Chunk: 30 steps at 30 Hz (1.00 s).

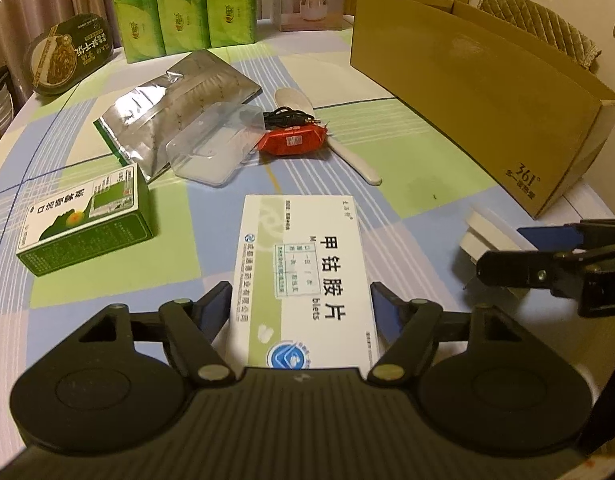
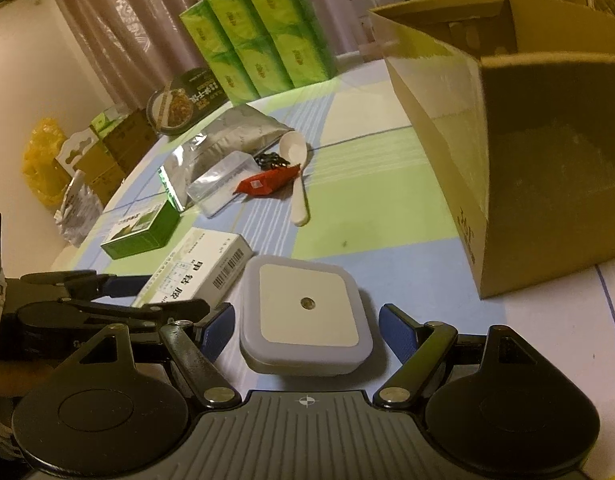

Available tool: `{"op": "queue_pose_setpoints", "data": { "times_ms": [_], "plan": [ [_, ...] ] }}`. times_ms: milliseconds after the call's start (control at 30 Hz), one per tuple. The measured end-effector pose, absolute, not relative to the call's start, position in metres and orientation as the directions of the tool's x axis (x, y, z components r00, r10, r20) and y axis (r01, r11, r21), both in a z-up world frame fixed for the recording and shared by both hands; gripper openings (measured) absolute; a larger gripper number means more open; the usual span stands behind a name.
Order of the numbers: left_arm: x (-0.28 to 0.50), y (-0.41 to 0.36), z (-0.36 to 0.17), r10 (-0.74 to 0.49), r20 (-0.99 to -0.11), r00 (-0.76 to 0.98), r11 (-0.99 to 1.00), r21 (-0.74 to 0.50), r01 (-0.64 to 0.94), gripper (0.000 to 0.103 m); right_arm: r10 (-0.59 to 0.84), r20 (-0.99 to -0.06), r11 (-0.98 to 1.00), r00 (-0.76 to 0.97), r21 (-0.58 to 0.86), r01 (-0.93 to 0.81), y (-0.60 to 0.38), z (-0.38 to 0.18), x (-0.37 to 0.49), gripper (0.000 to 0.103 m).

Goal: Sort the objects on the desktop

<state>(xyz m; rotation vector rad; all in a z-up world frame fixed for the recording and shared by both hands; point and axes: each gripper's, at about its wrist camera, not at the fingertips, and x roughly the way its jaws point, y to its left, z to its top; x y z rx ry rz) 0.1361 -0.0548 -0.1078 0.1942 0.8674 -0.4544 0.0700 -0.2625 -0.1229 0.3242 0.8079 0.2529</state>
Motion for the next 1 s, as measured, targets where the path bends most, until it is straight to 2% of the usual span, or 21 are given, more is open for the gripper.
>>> {"op": "queue_pose_setpoints", "data": {
  "times_ms": [167, 267, 633, 1000],
  "plan": [
    [0.139, -0.057, -0.111, -0.298, -0.779, 0.551, 0.886, -0.012, 0.463, 0.072, 0.347, -0.668, 0.921, 0.659, 0.375, -0.105, -0.261, -0.124, 0.070, 0.064],
    [0.138, -0.058, -0.113, -0.289, -0.783, 0.550, 0.883, 0.004, 0.469, 0.068, 0.342, -0.670, 0.924, 0.659, 0.366, -0.108, -0.260, -0.123, 0.070, 0.063],
    [0.129, -0.059, -0.102, -0.307, -0.762, 0.570, 0.866, 0.025, 0.500, 0.067, 0.263, -0.659, 0.962, 0.705, 0.238, -0.137, -0.251, -0.115, 0.060, 0.063],
    [0.125, -0.053, -0.066, -0.342, -0.706, 0.621, 0.881, -0.010, 0.474, 0.067, 0.254, -0.562, 0.967, 0.787, 0.156, -0.201, -0.243, -0.069, 0.043, 0.063]
  ]
}}
